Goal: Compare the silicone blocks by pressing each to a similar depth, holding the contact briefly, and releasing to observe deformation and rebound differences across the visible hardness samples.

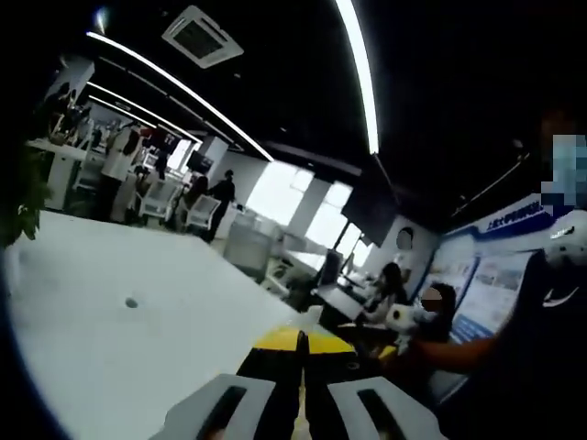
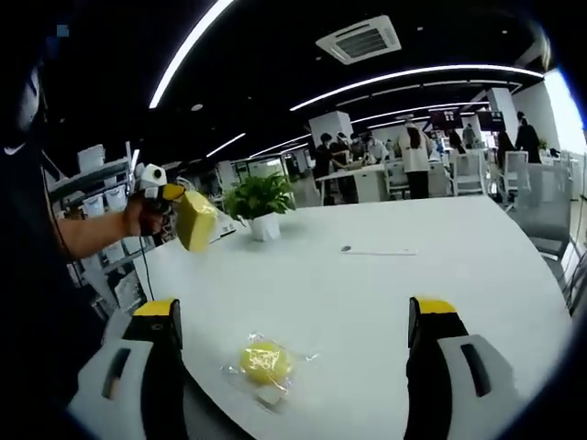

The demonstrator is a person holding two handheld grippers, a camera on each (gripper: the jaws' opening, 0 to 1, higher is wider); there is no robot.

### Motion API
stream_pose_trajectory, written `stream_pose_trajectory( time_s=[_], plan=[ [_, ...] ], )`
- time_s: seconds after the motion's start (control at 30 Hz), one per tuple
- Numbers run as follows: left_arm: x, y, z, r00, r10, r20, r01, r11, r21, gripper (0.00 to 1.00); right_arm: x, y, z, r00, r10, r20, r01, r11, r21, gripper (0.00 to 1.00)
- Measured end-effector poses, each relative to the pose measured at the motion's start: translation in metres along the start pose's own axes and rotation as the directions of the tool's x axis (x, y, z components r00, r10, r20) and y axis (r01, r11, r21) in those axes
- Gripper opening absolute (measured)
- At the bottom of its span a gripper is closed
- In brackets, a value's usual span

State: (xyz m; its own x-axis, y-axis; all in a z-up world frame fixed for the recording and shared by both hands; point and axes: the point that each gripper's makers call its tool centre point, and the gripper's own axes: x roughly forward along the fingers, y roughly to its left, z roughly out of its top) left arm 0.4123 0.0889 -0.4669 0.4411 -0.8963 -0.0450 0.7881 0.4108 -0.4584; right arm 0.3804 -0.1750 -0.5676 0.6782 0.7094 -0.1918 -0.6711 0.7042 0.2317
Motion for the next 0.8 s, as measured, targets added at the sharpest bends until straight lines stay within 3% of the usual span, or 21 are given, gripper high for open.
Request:
stream_pose_trajectory(
  time_s=[0.13, 0.23, 0.53, 0.8],
  plan=[
    [0.004, -0.016, 0.012, 0.999, -0.047, 0.019, 0.047, 0.999, 0.020, 0.00, 0.006, 0.013, 0.025, 0.998, 0.049, 0.041, -0.049, 0.999, -0.021, 0.96],
    [0.008, -0.030, 0.014, 0.997, -0.073, 0.022, 0.072, 0.997, 0.031, 0.00, 0.014, 0.026, 0.037, 0.994, 0.099, 0.038, -0.097, 0.993, -0.064, 0.96],
    [0.017, -0.055, 0.018, 0.990, -0.132, 0.050, 0.131, 0.991, 0.020, 0.00, 0.031, 0.049, 0.054, 0.976, 0.216, 0.015, -0.213, 0.971, -0.109, 0.96],
    [0.018, -0.068, 0.020, 0.986, -0.160, 0.053, 0.159, 0.987, 0.019, 0.00, 0.052, 0.079, 0.065, 0.943, 0.332, -0.006, -0.329, 0.933, -0.145, 0.96]
  ],
)
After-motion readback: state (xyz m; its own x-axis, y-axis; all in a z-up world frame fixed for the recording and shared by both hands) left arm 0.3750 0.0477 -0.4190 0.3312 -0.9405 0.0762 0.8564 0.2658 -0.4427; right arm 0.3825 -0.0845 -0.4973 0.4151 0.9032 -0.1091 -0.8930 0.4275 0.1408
